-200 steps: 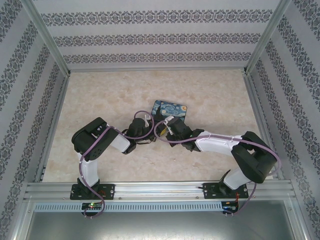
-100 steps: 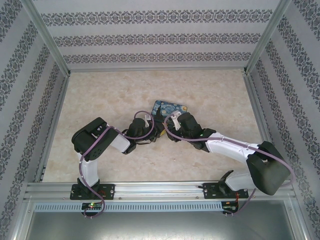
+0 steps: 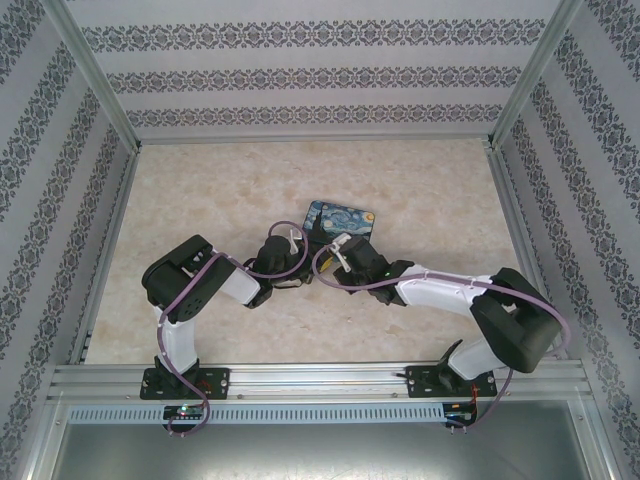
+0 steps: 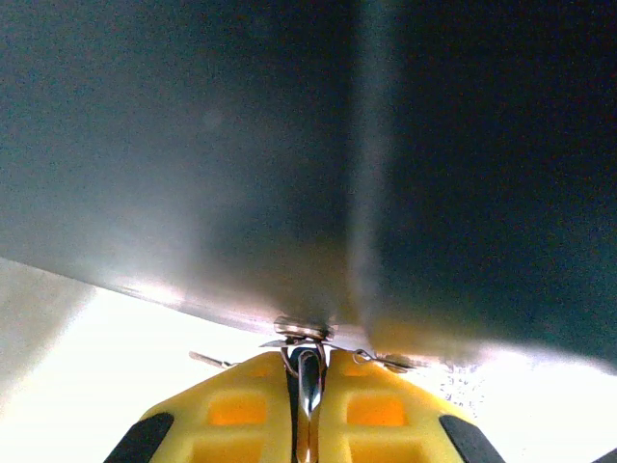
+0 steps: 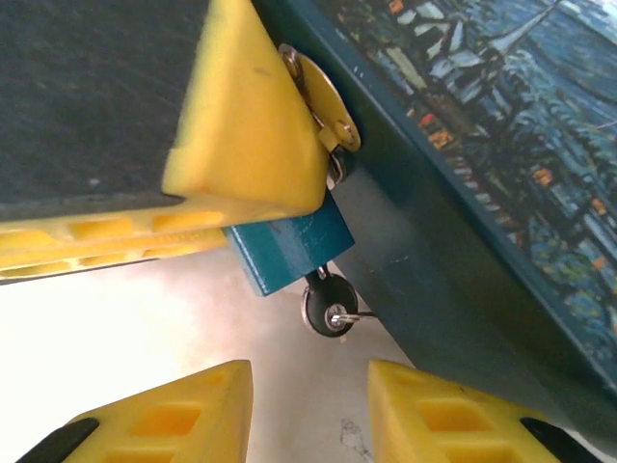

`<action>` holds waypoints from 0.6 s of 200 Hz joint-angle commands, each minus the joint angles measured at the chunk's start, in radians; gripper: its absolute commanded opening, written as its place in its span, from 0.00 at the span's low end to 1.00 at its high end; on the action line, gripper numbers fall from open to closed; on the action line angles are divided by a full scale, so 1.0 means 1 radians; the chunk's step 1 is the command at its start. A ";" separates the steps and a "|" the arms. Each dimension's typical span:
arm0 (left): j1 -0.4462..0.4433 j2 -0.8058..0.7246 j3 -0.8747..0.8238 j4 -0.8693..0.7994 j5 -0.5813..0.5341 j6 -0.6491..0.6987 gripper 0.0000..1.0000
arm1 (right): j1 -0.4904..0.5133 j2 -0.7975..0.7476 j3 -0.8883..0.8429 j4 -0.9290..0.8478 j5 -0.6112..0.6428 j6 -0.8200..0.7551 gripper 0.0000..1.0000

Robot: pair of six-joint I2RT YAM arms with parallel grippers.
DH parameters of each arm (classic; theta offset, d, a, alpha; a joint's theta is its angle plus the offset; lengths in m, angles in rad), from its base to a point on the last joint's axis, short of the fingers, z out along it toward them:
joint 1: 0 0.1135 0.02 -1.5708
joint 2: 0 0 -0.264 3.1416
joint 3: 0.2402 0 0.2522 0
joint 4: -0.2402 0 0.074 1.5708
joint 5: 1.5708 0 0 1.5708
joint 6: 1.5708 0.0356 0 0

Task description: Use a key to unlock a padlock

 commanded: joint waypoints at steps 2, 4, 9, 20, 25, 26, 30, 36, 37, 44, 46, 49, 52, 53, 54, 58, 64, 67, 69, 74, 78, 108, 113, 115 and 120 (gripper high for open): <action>0.002 -0.033 0.023 0.016 0.023 0.021 0.00 | 0.009 0.019 0.041 0.010 0.069 -0.023 0.36; 0.002 -0.033 0.022 0.016 0.023 0.021 0.00 | 0.009 0.021 0.041 0.011 0.069 -0.023 0.36; 0.002 -0.033 0.022 0.016 0.022 0.021 0.00 | 0.009 0.023 0.047 0.011 0.070 -0.024 0.36; 0.002 -0.033 0.022 0.016 0.023 0.021 0.00 | 0.009 0.034 0.059 0.012 0.070 -0.024 0.36; 0.002 -0.033 0.021 0.016 0.023 0.020 0.00 | 0.009 0.038 0.065 0.012 0.071 -0.025 0.35; 0.001 -0.033 0.021 0.016 0.023 0.021 0.00 | 0.009 0.040 0.066 0.012 0.071 -0.026 0.35; 0.002 -0.033 0.022 0.016 0.023 0.021 0.00 | 0.009 0.043 0.070 0.012 0.070 -0.027 0.35; 0.002 -0.033 0.020 0.015 0.023 0.020 0.00 | 0.009 0.049 0.078 0.013 0.070 -0.026 0.34; 0.002 -0.033 0.020 0.016 0.023 0.021 0.00 | 0.009 0.050 0.079 0.013 0.070 -0.026 0.34; 0.002 -0.033 0.021 0.018 0.023 0.020 0.00 | 0.009 0.059 0.088 0.013 0.069 -0.027 0.33; 0.001 -0.034 0.021 0.018 0.023 0.020 0.00 | 0.009 0.061 0.090 0.012 0.069 -0.027 0.33; 0.002 -0.034 0.019 0.017 0.023 0.021 0.00 | 0.009 0.064 0.093 0.013 0.070 -0.027 0.32; 0.002 -0.034 0.018 0.018 0.024 0.021 0.00 | 0.009 0.068 0.096 0.013 0.070 -0.026 0.32; 0.001 -0.034 0.018 0.018 0.024 0.020 0.00 | 0.009 0.069 0.097 0.013 0.070 -0.027 0.32; 0.002 -0.034 0.018 0.018 0.024 0.020 0.00 | 0.008 0.071 0.098 0.014 0.070 -0.027 0.32; 0.002 -0.034 0.018 0.018 0.026 0.020 0.00 | 0.008 0.075 0.101 0.016 0.069 -0.025 0.31; 0.002 -0.034 0.019 0.018 0.026 0.020 0.00 | 0.007 0.080 0.107 0.017 0.069 -0.025 0.29; 0.002 -0.034 0.018 0.017 0.028 0.021 0.00 | 0.007 0.082 0.110 0.016 0.068 -0.025 0.28; 0.002 -0.034 0.017 0.018 0.028 0.022 0.00 | 0.006 0.083 0.112 0.017 0.067 -0.024 0.28; 0.002 -0.034 0.015 0.018 0.027 0.023 0.00 | 0.006 0.087 0.115 0.017 0.066 -0.025 0.26; 0.002 -0.036 0.016 0.018 0.028 0.023 0.00 | 0.004 0.088 0.120 0.016 0.064 -0.024 0.24; 0.002 -0.038 0.009 0.016 0.029 0.025 0.00 | -0.013 0.092 0.141 0.016 0.026 -0.009 0.11; 0.002 -0.037 0.007 0.016 0.028 0.026 0.00 | -0.018 0.091 0.143 0.016 0.013 -0.005 0.08; 0.002 -0.037 0.008 0.016 0.029 0.025 0.00 | -0.020 0.090 0.144 0.016 0.006 -0.002 0.07; 0.002 -0.036 0.007 0.018 0.028 0.025 0.00 | -0.024 0.087 0.145 0.017 -0.013 0.005 0.03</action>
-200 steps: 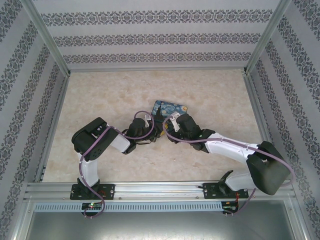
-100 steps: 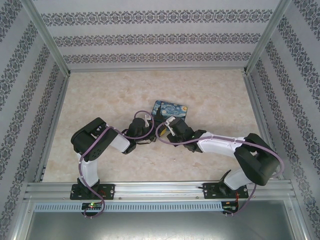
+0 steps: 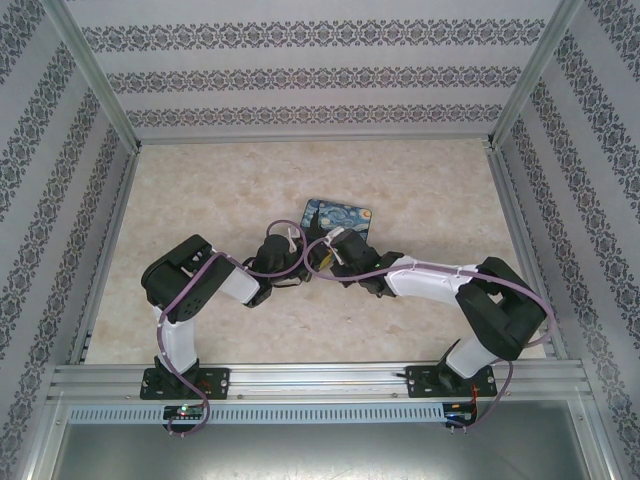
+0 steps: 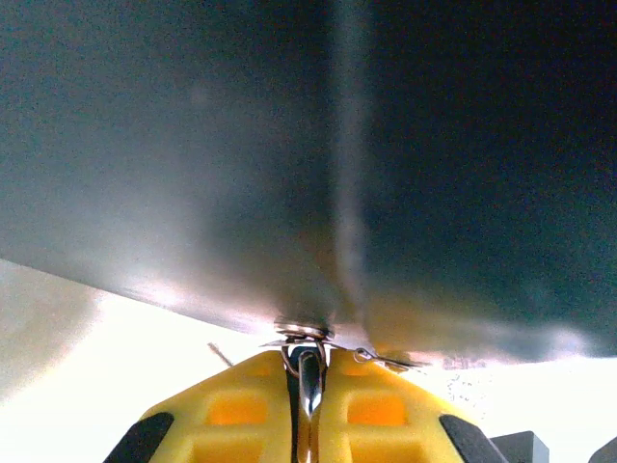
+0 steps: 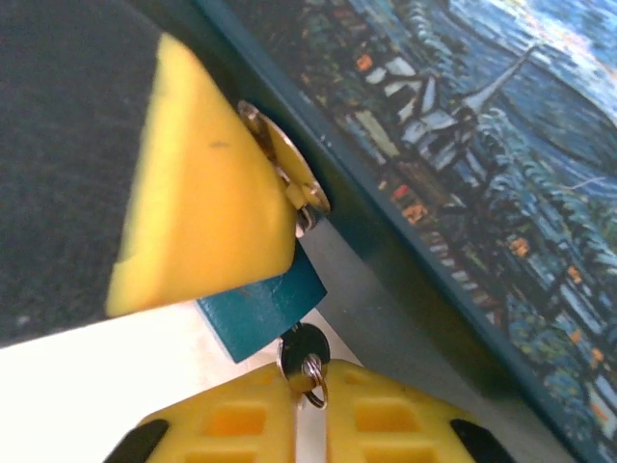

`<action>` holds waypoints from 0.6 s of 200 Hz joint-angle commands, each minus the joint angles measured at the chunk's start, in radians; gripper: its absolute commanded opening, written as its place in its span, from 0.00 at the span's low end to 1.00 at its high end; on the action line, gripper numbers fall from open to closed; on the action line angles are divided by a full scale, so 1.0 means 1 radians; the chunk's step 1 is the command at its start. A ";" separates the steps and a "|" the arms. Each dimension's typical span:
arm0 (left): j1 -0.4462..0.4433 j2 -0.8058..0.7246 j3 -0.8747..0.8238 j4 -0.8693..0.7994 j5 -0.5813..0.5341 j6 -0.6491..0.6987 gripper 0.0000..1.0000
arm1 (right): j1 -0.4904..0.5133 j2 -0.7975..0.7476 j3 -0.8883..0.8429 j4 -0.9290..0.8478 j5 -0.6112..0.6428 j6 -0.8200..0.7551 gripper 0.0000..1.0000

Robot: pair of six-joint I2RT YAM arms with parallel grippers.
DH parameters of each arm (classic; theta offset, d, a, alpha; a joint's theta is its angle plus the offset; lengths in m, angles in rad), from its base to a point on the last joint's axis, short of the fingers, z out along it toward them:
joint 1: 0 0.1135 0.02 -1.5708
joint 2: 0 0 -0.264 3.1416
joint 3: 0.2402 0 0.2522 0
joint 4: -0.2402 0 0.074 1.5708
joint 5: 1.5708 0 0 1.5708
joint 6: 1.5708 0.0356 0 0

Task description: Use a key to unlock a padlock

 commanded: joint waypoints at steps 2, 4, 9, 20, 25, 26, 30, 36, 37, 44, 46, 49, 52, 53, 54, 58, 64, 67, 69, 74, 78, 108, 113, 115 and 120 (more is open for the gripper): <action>-0.006 -0.034 0.005 0.020 0.058 0.022 0.00 | -0.024 -0.002 0.050 0.047 -0.062 0.029 0.02; -0.005 -0.034 0.004 0.020 0.057 0.022 0.00 | -0.026 -0.004 0.050 0.050 -0.071 0.032 0.01; -0.006 -0.034 0.003 0.020 0.058 0.022 0.00 | -0.033 -0.009 0.049 0.052 -0.091 0.038 0.00; -0.007 -0.035 0.002 0.021 0.057 0.023 0.00 | -0.047 -0.020 0.048 0.057 -0.149 0.057 0.00; -0.007 -0.034 0.001 0.021 0.058 0.024 0.00 | -0.055 -0.024 0.047 0.061 -0.181 0.067 0.00; -0.007 -0.034 0.001 0.021 0.057 0.024 0.00 | -0.055 -0.025 0.047 0.062 -0.187 0.070 0.00; -0.007 -0.034 0.001 0.020 0.058 0.024 0.00 | -0.062 -0.028 0.046 0.063 -0.211 0.080 0.00; -0.007 -0.034 0.001 0.020 0.056 0.024 0.00 | -0.074 -0.033 0.043 0.066 -0.243 0.093 0.00; -0.007 -0.034 0.001 0.019 0.056 0.025 0.00 | -0.074 -0.035 0.042 0.067 -0.248 0.095 0.00; -0.007 -0.033 0.000 0.019 0.056 0.025 0.00 | -0.087 -0.042 0.037 0.076 -0.291 0.110 0.00; -0.007 -0.033 0.000 0.019 0.056 0.026 0.00 | -0.090 -0.044 0.036 0.079 -0.307 0.115 0.00; -0.006 -0.033 0.000 0.019 0.056 0.027 0.00 | -0.099 -0.046 0.033 0.081 -0.330 0.124 0.00; -0.007 -0.033 0.000 0.018 0.056 0.026 0.00 | -0.105 -0.047 0.030 0.085 -0.352 0.132 0.00; -0.007 -0.033 0.000 0.018 0.055 0.027 0.00 | -0.107 -0.047 0.030 0.087 -0.360 0.135 0.00; -0.007 -0.034 0.000 0.017 0.056 0.027 0.00 | -0.107 -0.048 0.029 0.087 -0.369 0.138 0.00; -0.007 -0.034 0.000 0.016 0.056 0.027 0.00 | -0.116 -0.051 0.028 0.091 -0.396 0.148 0.00; -0.007 -0.033 -0.001 0.015 0.056 0.029 0.00 | -0.128 -0.055 0.024 0.097 -0.427 0.163 0.00; -0.007 -0.032 0.000 0.015 0.056 0.029 0.00 | -0.132 -0.056 0.023 0.101 -0.443 0.171 0.00; -0.007 -0.032 -0.001 0.014 0.056 0.029 0.00 | -0.134 -0.057 0.022 0.102 -0.452 0.175 0.00; -0.006 -0.032 0.000 0.016 0.055 0.028 0.00 | -0.138 -0.058 0.020 0.106 -0.470 0.183 0.00; -0.006 -0.032 -0.001 0.016 0.055 0.027 0.00 | -0.142 -0.062 0.018 0.107 -0.481 0.190 0.00; -0.007 -0.035 0.000 0.017 0.050 0.019 0.00 | -0.157 -0.100 -0.010 0.111 -0.487 0.213 0.26; -0.005 -0.035 0.000 0.016 0.050 0.018 0.00 | -0.159 -0.109 -0.015 0.108 -0.483 0.213 0.28; -0.005 -0.036 0.001 0.015 0.049 0.019 0.00 | -0.159 -0.112 -0.016 0.106 -0.482 0.213 0.29; -0.005 -0.037 0.002 0.014 0.050 0.018 0.00 | -0.161 -0.122 -0.024 0.103 -0.476 0.213 0.30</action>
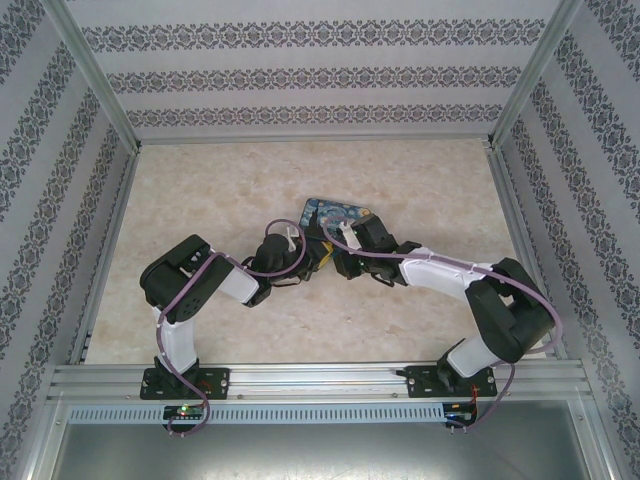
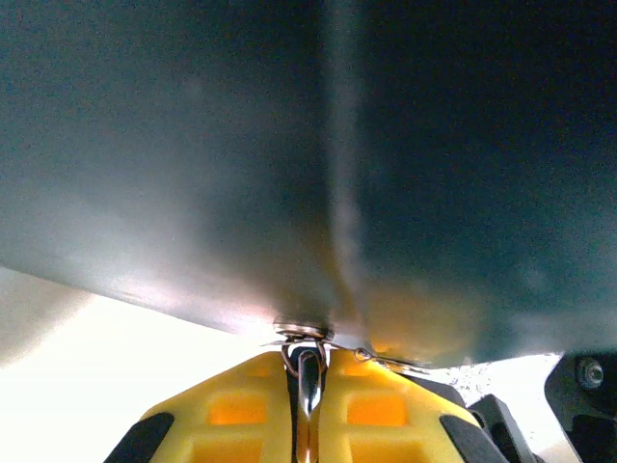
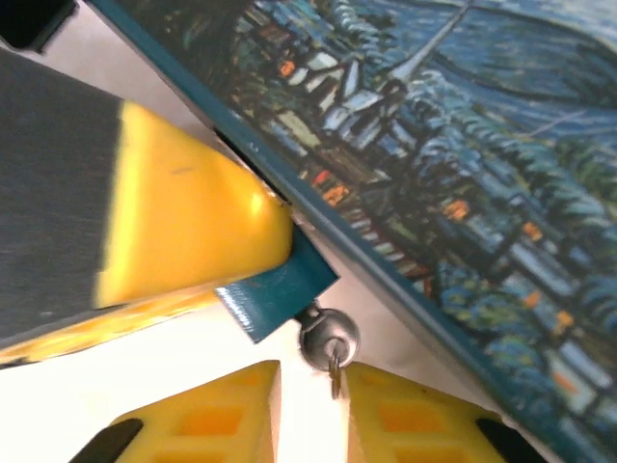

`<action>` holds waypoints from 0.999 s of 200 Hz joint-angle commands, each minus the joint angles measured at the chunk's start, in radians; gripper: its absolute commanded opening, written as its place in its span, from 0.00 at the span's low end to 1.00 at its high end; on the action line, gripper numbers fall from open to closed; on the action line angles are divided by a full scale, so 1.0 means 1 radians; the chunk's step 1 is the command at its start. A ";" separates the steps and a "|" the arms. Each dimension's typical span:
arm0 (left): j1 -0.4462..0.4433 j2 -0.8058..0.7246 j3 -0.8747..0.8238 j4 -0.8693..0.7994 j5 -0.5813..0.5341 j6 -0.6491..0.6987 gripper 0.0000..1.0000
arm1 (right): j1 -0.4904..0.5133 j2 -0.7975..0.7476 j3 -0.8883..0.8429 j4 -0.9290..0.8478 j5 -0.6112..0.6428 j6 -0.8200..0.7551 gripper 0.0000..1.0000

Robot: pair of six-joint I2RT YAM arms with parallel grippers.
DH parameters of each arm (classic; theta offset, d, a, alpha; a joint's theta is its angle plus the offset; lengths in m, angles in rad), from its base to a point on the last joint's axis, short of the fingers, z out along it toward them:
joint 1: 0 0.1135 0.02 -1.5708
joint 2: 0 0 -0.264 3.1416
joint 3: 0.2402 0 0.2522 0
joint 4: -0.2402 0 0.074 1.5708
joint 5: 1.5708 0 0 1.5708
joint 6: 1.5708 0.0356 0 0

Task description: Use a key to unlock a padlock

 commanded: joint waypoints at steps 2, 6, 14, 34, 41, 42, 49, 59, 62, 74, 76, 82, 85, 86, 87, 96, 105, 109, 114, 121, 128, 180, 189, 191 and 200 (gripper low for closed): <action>-0.011 -0.028 0.002 0.019 0.051 0.015 0.00 | -0.005 -0.076 -0.019 0.102 -0.068 0.030 0.30; -0.011 -0.028 0.004 0.018 0.052 0.015 0.00 | -0.008 -0.084 -0.026 0.102 -0.066 0.031 0.30; -0.011 -0.029 0.006 0.017 0.052 0.015 0.00 | -0.013 -0.098 -0.040 0.102 -0.066 0.034 0.30; -0.011 -0.030 0.012 0.010 0.052 0.017 0.00 | -0.023 -0.138 -0.072 0.102 -0.050 0.040 0.31; -0.011 -0.030 0.013 0.008 0.054 0.018 0.00 | -0.025 -0.150 -0.083 0.102 -0.038 0.041 0.31; -0.011 -0.030 0.013 0.008 0.054 0.018 0.00 | -0.025 -0.152 -0.084 0.101 -0.038 0.041 0.31; -0.011 -0.031 0.015 0.008 0.055 0.016 0.00 | -0.028 -0.163 -0.091 0.100 -0.027 0.042 0.31; -0.011 -0.031 0.018 0.005 0.055 0.018 0.00 | -0.029 -0.175 -0.098 0.099 -0.021 0.042 0.31; -0.011 -0.031 0.019 0.005 0.055 0.019 0.00 | -0.029 -0.177 -0.098 0.098 -0.021 0.041 0.31; -0.011 -0.031 0.022 0.004 0.056 0.016 0.00 | -0.026 -0.176 -0.094 0.086 -0.021 0.029 0.31; -0.011 -0.031 0.022 0.002 0.056 0.016 0.00 | -0.024 -0.175 -0.092 0.084 -0.020 0.025 0.31; -0.012 -0.031 0.025 0.001 0.058 0.018 0.00 | -0.017 -0.171 -0.086 0.071 -0.010 0.014 0.31; -0.011 -0.031 0.025 0.000 0.058 0.019 0.00 | -0.012 -0.168 -0.082 0.064 -0.003 0.008 0.31; -0.011 -0.031 0.025 -0.001 0.058 0.019 0.00 | -0.011 -0.167 -0.081 0.063 -0.002 0.005 0.31; -0.011 -0.033 0.025 -0.001 0.059 0.019 0.00 | -0.009 -0.166 -0.080 0.060 0.002 0.002 0.31; -0.011 -0.034 0.027 -0.006 0.059 0.019 0.00 | 0.012 -0.155 -0.068 0.039 0.031 -0.023 0.31; -0.011 -0.036 0.027 -0.007 0.059 0.019 0.00 | 0.038 -0.143 -0.056 0.018 0.074 -0.051 0.31; -0.011 -0.038 0.028 -0.008 0.059 0.019 0.00 | 0.052 -0.136 -0.051 0.009 0.096 -0.063 0.31; -0.011 -0.037 0.027 -0.009 0.059 0.021 0.00 | 0.066 -0.129 -0.047 0.002 0.123 -0.075 0.31; -0.011 -0.038 0.027 -0.011 0.059 0.021 0.00 | 0.085 -0.117 -0.041 -0.007 0.160 -0.092 0.31; -0.011 -0.039 0.027 -0.011 0.061 0.021 0.00 | 0.104 -0.107 -0.037 -0.011 0.200 -0.106 0.31; -0.011 -0.040 0.028 -0.012 0.062 0.022 0.00 | 0.207 -0.048 -0.019 -0.004 0.485 -0.197 0.31; -0.011 -0.040 0.028 -0.012 0.062 0.023 0.00 | 0.216 -0.039 -0.018 0.003 0.515 -0.209 0.31; -0.011 -0.040 0.027 -0.012 0.062 0.022 0.00 | 0.218 -0.037 -0.017 0.003 0.520 -0.209 0.31; -0.011 -0.040 0.028 -0.013 0.062 0.024 0.00 | 0.223 -0.030 -0.013 0.010 0.545 -0.219 0.31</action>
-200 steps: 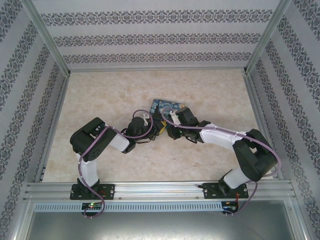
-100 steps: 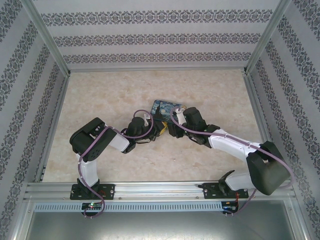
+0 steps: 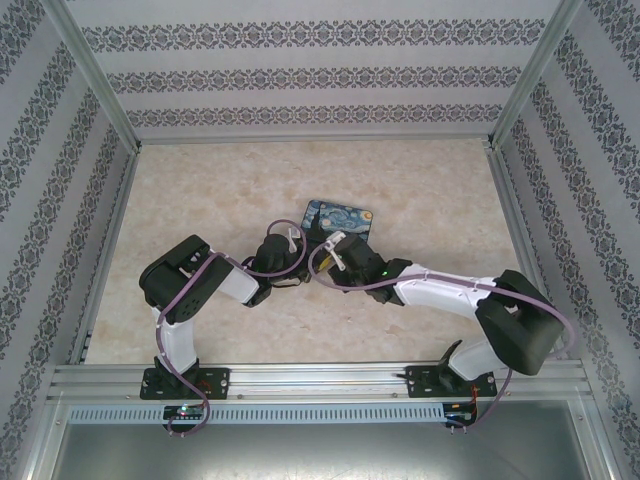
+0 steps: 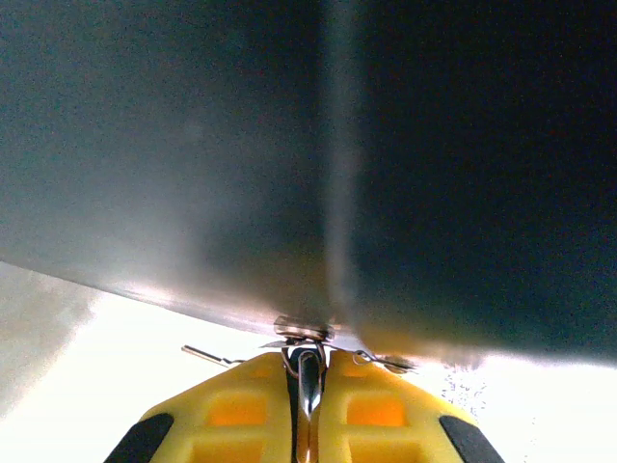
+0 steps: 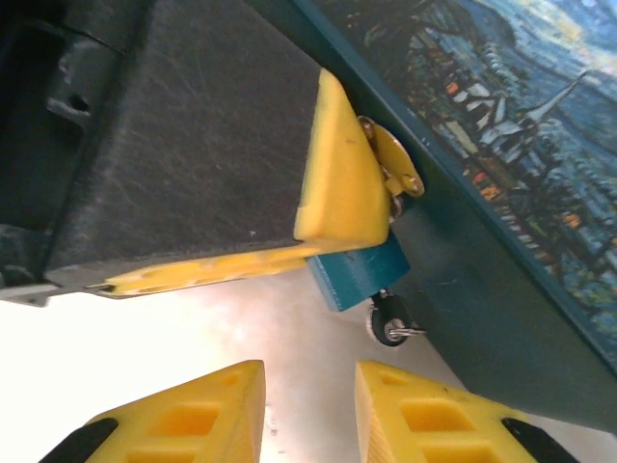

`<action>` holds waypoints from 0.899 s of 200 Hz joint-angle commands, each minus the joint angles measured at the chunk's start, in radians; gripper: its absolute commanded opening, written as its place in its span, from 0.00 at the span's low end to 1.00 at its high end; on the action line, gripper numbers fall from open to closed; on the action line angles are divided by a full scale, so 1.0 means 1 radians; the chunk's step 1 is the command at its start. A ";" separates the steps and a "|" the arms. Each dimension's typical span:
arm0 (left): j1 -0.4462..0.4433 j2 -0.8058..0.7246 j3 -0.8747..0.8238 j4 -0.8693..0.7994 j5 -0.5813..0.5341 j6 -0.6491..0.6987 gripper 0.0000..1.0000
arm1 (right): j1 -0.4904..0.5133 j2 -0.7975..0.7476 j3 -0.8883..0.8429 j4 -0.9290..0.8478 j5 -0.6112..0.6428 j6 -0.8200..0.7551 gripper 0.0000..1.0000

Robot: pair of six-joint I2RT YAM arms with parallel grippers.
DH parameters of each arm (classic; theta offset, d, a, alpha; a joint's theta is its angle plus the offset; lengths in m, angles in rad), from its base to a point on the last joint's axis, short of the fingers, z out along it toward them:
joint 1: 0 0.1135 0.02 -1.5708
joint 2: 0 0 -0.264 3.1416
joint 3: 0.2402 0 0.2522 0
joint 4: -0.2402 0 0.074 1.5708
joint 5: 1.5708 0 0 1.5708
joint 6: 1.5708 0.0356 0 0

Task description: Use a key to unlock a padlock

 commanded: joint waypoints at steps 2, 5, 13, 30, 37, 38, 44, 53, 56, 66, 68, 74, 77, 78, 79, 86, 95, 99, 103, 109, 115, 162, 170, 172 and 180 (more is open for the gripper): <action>-0.009 -0.037 0.026 0.005 0.032 0.024 0.00 | 0.019 0.027 0.031 0.009 0.166 -0.061 0.31; -0.009 -0.037 0.027 0.005 0.032 0.024 0.00 | 0.020 0.029 0.033 0.012 0.169 -0.064 0.31; -0.009 -0.037 0.028 0.005 0.032 0.024 0.00 | 0.021 0.035 0.037 0.018 0.175 -0.069 0.31; -0.009 -0.037 0.026 0.006 0.032 0.024 0.00 | 0.022 0.051 0.051 0.020 0.176 -0.077 0.31; -0.009 -0.038 0.025 0.007 0.030 0.024 0.00 | 0.022 0.060 0.057 0.020 0.175 -0.080 0.31; -0.009 -0.038 0.025 0.007 0.030 0.024 0.00 | 0.022 0.062 0.058 0.021 0.175 -0.080 0.30; -0.009 -0.038 0.024 0.006 0.030 0.023 0.00 | 0.022 0.071 0.063 0.023 0.174 -0.081 0.30; -0.009 -0.037 0.024 0.006 0.030 0.024 0.00 | 0.022 0.083 0.071 0.024 0.172 -0.085 0.30; -0.009 -0.037 0.025 0.006 0.030 0.024 0.00 | 0.022 0.088 0.073 0.024 0.172 -0.086 0.30; -0.009 -0.037 0.024 0.007 0.031 0.023 0.00 | 0.022 0.100 0.080 0.026 0.168 -0.086 0.30; -0.009 -0.037 0.024 0.009 0.031 0.024 0.00 | 0.021 0.102 0.081 0.026 0.167 -0.086 0.30; -0.009 -0.037 0.025 0.008 0.031 0.024 0.00 | 0.022 0.109 0.086 0.027 0.165 -0.086 0.29; -0.009 -0.037 0.025 0.009 0.031 0.024 0.00 | 0.022 0.112 0.088 0.027 0.163 -0.086 0.29; -0.009 -0.037 0.025 0.009 0.030 0.023 0.00 | 0.022 0.114 0.089 0.027 0.163 -0.086 0.29; -0.009 -0.037 0.025 0.009 0.031 0.024 0.00 | 0.022 0.115 0.090 0.026 0.163 -0.086 0.29; -0.008 -0.036 0.026 0.008 0.032 0.024 0.00 | 0.023 0.121 0.094 0.029 0.160 -0.085 0.28; -0.009 -0.037 0.025 0.009 0.033 0.023 0.00 | 0.024 0.130 0.100 0.030 0.159 -0.083 0.27; -0.009 -0.037 0.027 0.009 0.033 0.023 0.00 | 0.023 0.131 0.102 0.031 0.160 -0.082 0.27; -0.009 -0.037 0.027 0.008 0.033 0.023 0.00 | 0.023 0.134 0.103 0.031 0.158 -0.082 0.26; -0.009 -0.037 0.028 0.008 0.033 0.024 0.00 | 0.023 0.138 0.106 0.031 0.159 -0.081 0.25; -0.009 -0.037 0.028 0.009 0.033 0.024 0.00 | 0.023 0.141 0.109 0.032 0.160 -0.081 0.24; -0.009 -0.033 0.025 0.014 0.037 0.024 0.00 | 0.021 0.160 0.137 0.037 0.146 -0.068 0.08; -0.009 -0.033 0.024 0.015 0.039 0.023 0.00 | 0.018 0.161 0.140 0.036 0.138 -0.060 0.05; -0.009 -0.032 0.024 0.016 0.039 0.024 0.00 | 0.017 0.161 0.140 0.037 0.136 -0.058 0.04; -0.009 -0.034 0.021 0.016 0.041 0.023 0.00 | 0.013 0.158 0.142 0.039 0.124 -0.050 0.01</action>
